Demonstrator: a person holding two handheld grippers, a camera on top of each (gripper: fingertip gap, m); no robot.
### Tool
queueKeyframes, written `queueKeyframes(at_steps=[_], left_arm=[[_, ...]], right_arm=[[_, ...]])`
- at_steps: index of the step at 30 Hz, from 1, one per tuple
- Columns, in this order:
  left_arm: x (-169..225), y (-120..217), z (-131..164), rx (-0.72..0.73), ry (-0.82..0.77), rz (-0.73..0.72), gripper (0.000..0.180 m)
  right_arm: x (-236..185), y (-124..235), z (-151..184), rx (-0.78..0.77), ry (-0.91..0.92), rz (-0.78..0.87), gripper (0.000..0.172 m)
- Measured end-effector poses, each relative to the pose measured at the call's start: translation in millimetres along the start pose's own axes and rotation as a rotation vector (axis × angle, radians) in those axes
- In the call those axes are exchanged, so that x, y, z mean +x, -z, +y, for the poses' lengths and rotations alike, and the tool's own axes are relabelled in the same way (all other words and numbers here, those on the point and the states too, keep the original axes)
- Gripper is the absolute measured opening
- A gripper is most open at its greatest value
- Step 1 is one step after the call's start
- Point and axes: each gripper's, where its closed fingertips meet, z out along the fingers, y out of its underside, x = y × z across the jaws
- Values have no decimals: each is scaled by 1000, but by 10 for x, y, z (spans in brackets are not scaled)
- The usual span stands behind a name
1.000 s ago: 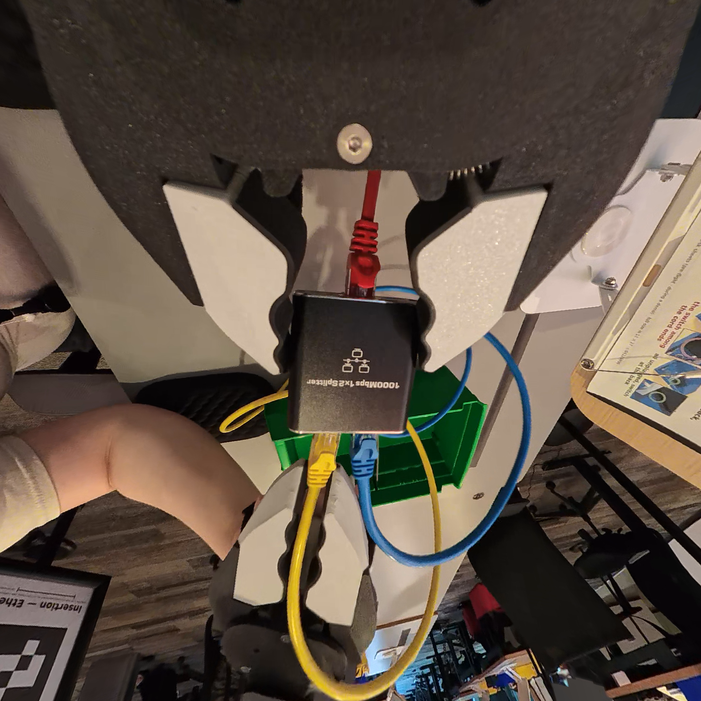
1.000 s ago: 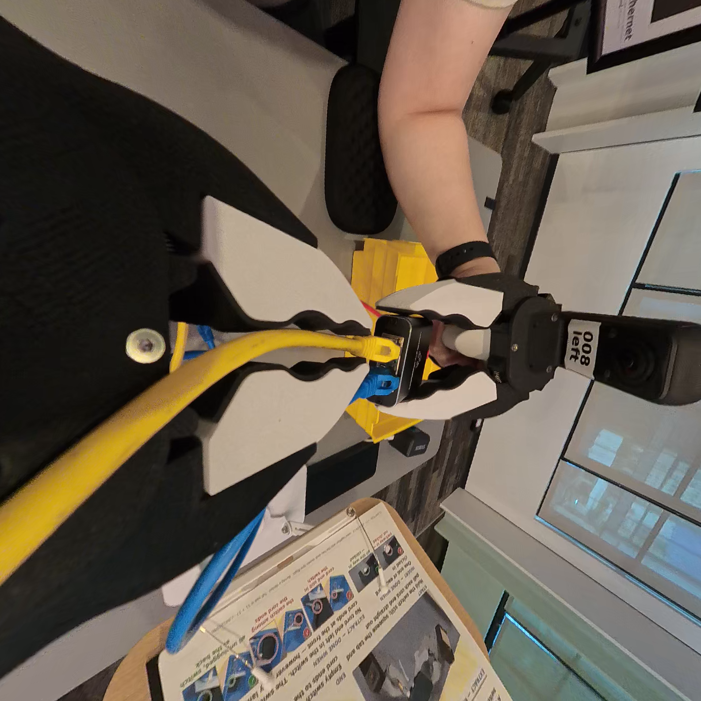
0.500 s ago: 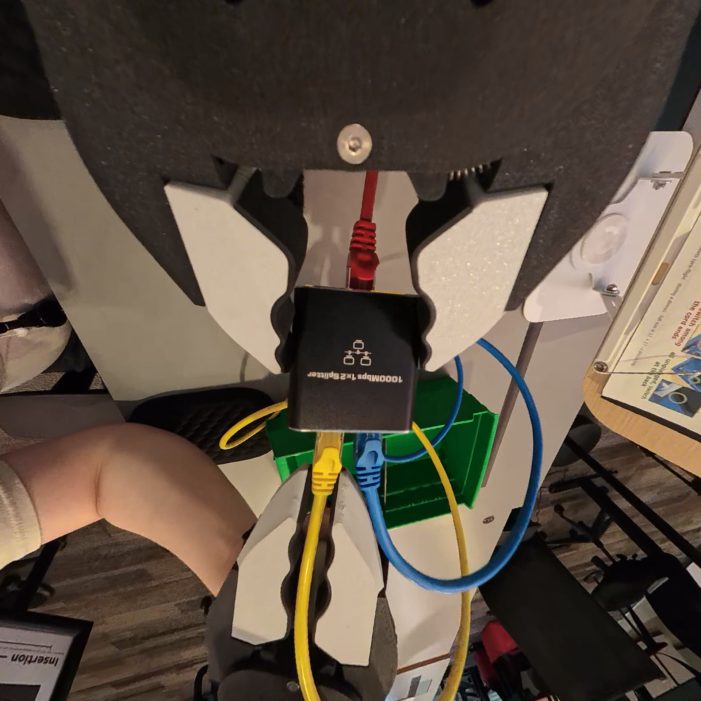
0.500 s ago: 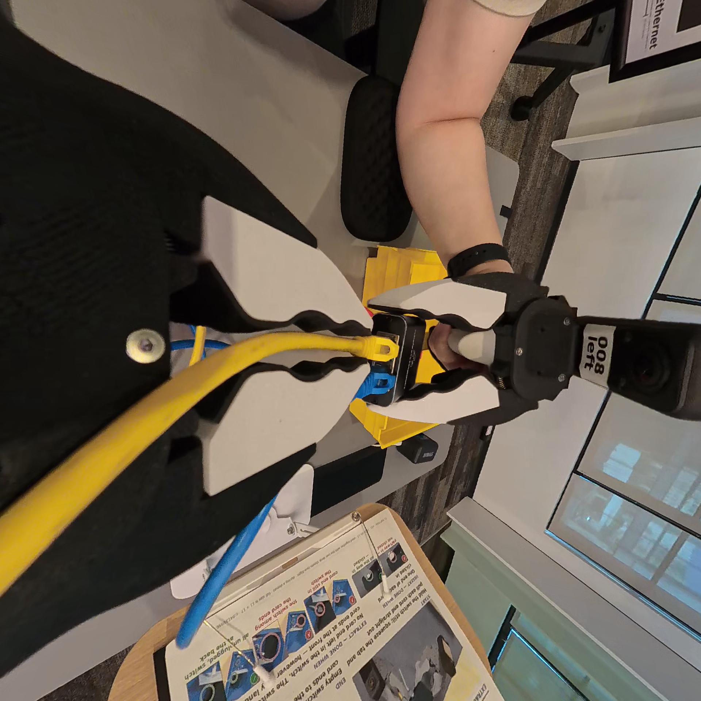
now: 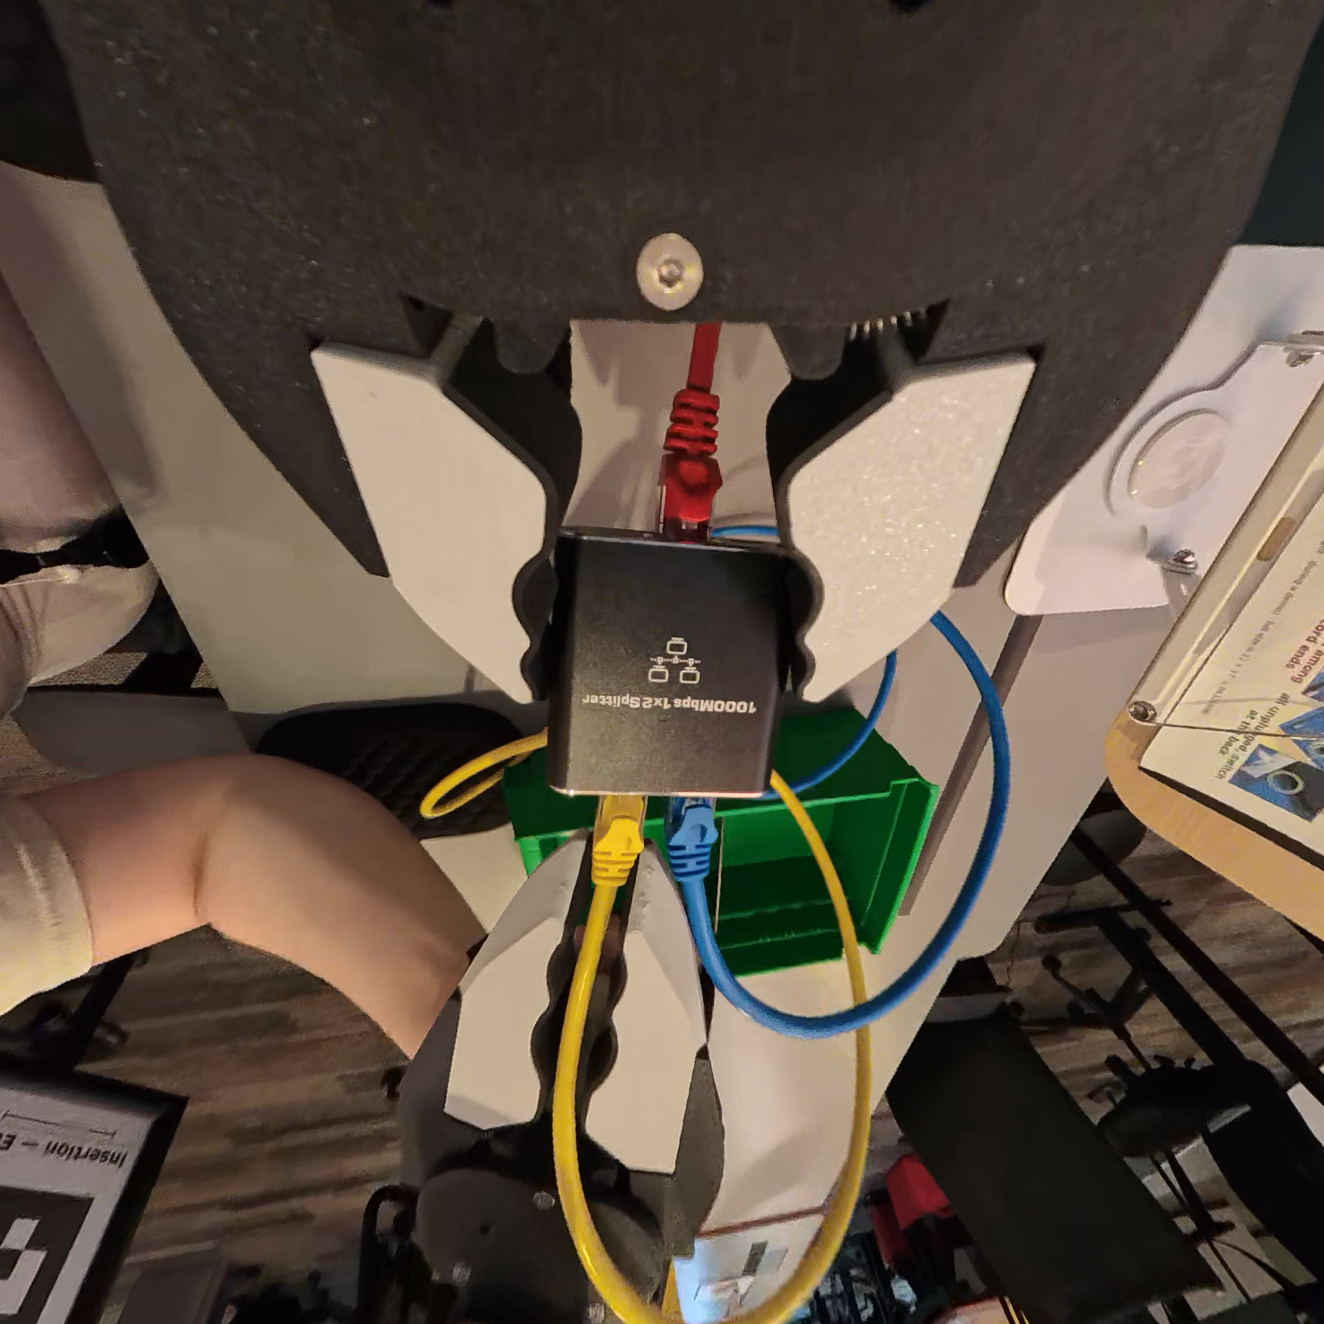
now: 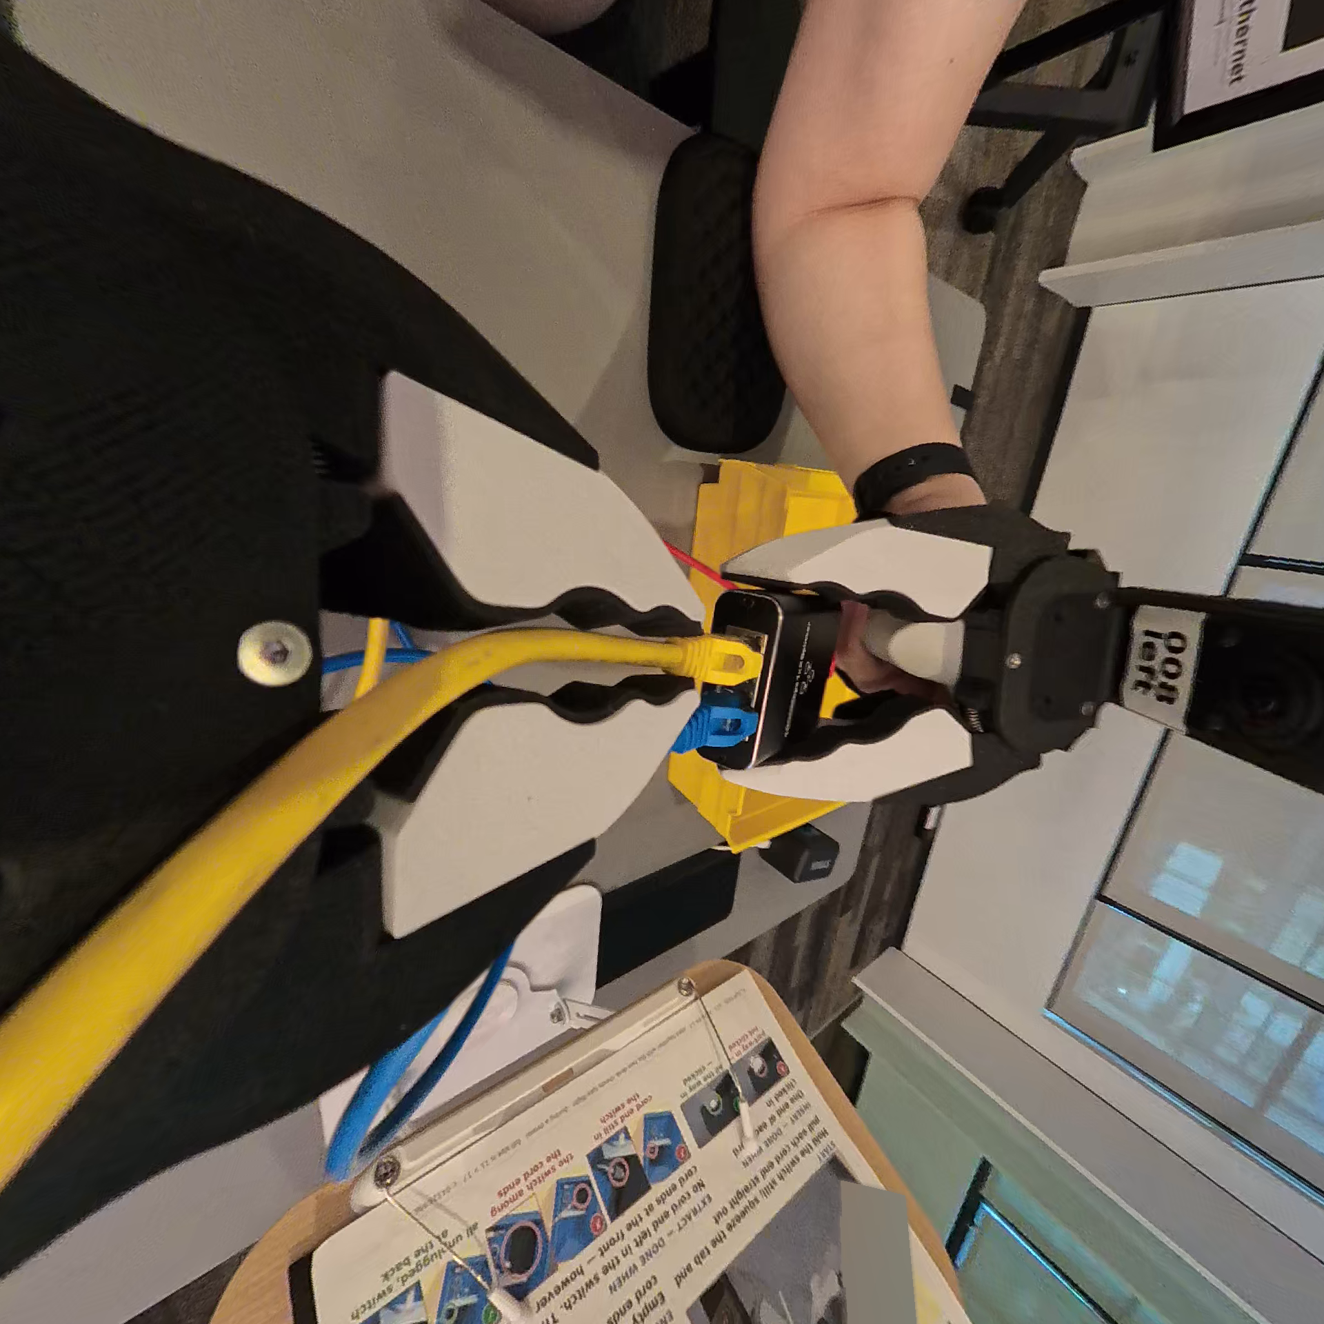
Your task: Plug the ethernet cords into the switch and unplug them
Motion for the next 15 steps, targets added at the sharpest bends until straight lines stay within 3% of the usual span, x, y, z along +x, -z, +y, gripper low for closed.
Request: queueKeyframes(at_steps=[15], left_arm=[[-8, -66, 71, -31, 12, 8, 62]], right_arm=[[-12, -133, 99, -40, 0, -18, 12]])
